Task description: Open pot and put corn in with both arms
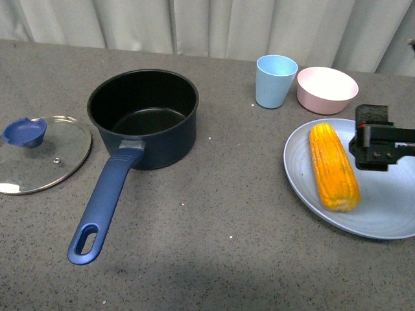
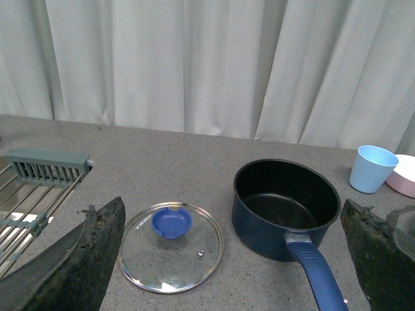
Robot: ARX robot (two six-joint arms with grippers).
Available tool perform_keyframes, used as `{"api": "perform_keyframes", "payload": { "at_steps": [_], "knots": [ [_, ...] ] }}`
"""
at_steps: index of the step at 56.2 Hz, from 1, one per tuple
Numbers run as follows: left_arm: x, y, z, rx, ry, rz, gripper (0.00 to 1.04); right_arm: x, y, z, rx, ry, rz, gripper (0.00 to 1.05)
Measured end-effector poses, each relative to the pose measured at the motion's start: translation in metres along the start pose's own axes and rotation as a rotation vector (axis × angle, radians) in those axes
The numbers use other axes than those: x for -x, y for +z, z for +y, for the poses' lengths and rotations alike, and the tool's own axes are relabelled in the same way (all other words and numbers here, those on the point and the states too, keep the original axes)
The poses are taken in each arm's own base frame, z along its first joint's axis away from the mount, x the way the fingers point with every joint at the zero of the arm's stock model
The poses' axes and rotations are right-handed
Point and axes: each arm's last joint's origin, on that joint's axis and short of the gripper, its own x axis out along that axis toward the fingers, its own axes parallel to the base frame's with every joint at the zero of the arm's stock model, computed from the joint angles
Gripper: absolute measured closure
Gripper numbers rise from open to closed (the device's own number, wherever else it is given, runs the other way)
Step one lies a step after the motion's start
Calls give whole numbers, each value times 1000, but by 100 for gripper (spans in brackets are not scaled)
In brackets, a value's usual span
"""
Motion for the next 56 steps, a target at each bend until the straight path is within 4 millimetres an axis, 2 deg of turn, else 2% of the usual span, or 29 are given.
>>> {"api": "perform_keyframes", "payload": {
  "at_steps": [13, 25, 40, 56],
  "knots": [
    [0, 0, 0, 0, 0, 0, 6, -34, 9, 14, -49, -24, 87, 9],
    [0, 0, 0, 0, 0, 0, 6, -56, 9, 17, -86, -51, 195, 9],
    [0, 0, 0, 0, 0, 0, 6, -76, 8, 21, -91, -74, 241, 10],
    [0, 0, 0, 0, 0, 0, 6, -79, 5, 24, -86, -73, 243, 57]
  ]
}}
